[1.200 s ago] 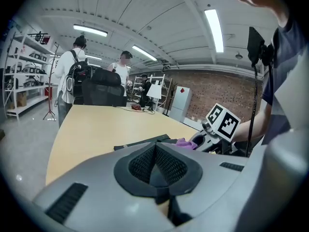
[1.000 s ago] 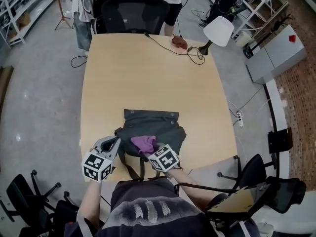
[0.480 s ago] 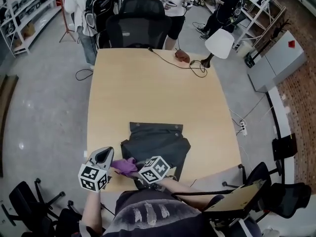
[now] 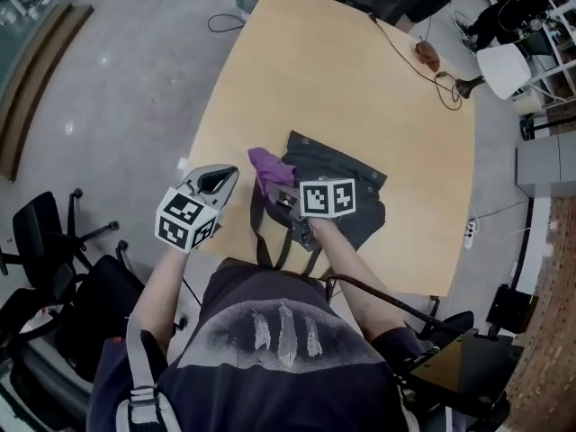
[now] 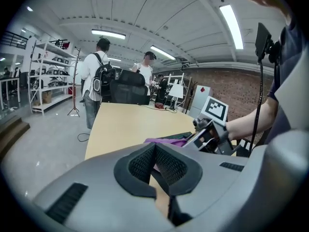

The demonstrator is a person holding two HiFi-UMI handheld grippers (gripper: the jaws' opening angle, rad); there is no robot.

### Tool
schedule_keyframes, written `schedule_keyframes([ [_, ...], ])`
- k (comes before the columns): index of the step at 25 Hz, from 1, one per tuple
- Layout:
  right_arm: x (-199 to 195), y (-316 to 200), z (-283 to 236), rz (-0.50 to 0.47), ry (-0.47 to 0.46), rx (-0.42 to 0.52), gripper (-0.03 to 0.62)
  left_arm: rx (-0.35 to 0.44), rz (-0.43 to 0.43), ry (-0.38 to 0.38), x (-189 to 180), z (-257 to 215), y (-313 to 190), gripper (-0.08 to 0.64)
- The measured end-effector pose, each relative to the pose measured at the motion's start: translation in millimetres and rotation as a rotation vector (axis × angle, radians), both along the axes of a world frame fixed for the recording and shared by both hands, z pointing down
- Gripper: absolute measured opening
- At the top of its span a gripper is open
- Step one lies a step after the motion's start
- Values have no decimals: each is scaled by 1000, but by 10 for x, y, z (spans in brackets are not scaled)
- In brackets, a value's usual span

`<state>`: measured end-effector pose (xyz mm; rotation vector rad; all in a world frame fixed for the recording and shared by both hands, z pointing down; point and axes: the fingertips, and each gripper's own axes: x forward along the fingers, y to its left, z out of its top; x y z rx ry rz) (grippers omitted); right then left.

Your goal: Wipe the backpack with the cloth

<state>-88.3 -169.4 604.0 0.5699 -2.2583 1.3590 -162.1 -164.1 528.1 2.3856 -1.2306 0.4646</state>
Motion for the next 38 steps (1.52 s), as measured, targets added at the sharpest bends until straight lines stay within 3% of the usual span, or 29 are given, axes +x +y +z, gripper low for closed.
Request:
schedule_keyframes([
  [2, 19, -64, 185, -58, 128, 46, 110, -10, 9, 4, 64, 50, 9, 8],
  [5, 61, -33, 299, -127, 247, 81, 110, -21, 27, 0, 126, 91, 96, 8],
  [8, 100, -49, 400, -258, 399, 157, 110, -24, 21, 9, 92, 105, 141, 8],
  [12, 164, -147, 401, -349, 511, 261, 110, -17, 35, 10, 118, 85, 135, 8],
  [18, 520, -255, 384, -278, 545, 278, 110, -3, 60, 14, 210, 15, 146, 8],
  [24, 927, -341, 349, -270, 592, 270, 110, 0, 109, 13, 401, -15, 105, 8],
  [29, 1460, -497, 507, -249, 678, 259, 110, -13, 128, 36, 546, 12, 88, 8],
  [33, 2029, -434, 460, -187, 700, 235, 110, -19, 179, 46, 867, -22, 113, 8],
  [38, 2430, -379, 455, -123, 679, 196, 110, -19, 232, 18, 1109, -44, 105, 8],
])
